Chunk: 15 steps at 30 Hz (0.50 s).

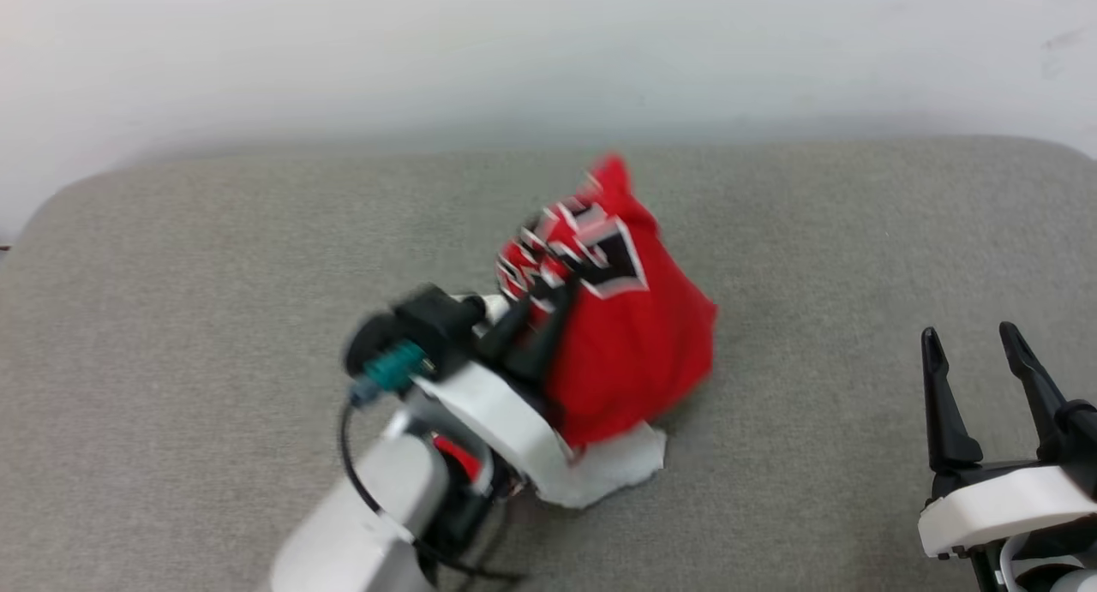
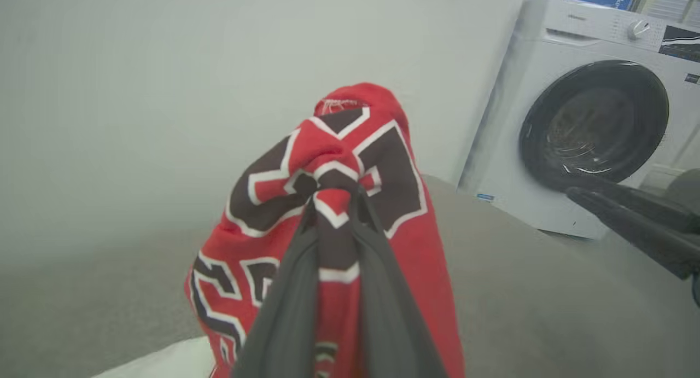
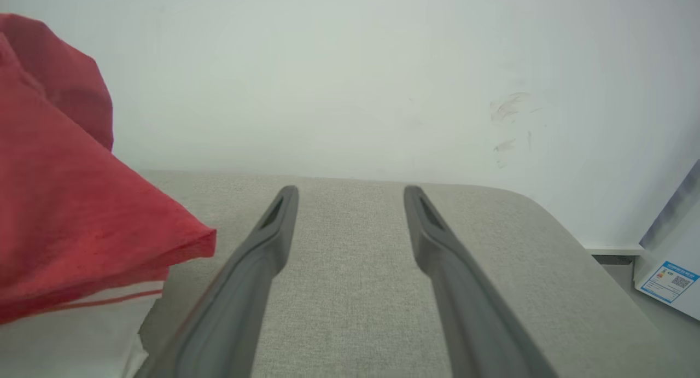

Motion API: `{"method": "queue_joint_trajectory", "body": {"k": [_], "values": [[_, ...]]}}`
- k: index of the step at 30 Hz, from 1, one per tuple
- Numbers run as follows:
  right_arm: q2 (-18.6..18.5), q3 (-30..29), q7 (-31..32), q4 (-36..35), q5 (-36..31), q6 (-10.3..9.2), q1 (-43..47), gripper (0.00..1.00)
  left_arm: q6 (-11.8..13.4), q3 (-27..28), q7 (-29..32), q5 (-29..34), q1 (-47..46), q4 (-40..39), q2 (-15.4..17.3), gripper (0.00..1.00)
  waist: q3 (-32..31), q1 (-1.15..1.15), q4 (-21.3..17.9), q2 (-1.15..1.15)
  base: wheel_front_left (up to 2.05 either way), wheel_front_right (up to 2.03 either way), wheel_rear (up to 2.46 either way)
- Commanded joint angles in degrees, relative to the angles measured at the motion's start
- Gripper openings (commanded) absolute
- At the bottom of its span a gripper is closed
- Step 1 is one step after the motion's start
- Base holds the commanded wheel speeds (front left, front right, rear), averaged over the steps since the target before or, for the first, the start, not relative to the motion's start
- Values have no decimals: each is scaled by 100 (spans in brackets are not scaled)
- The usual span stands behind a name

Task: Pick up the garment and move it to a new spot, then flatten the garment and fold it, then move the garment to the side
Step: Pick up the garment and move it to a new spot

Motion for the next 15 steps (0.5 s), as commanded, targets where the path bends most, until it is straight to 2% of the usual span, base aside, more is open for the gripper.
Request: {"method": "queue_joint_trajectory", "body": {"k": [1,7,13,14,15], "values": [[3,6,-15,-12,33,-4,-12,100,-27,-34,24,-21,86,-18,-8,0,139,1,-105,0,0,0,0],[4,-3,-67,-38,52,-4,-113,100,-323,-806,331,46,515,164,-185,0,497,1,-173,0,0,0,0],[3,-6,-123,-3,38,-4,-232,100,-522,-1299,384,152,647,536,-222,0,728,1,-109,0,0,0,0],[3,-8,-130,8,32,-4,-257,100,-552,-1351,361,171,632,580,-227,31,743,1,-92,0,0,0,0],[3,-1,-127,19,25,-4,-280,100,-561,-1393,334,192,608,621,-236,58,743,1,-78,0,0,0,0]]}}
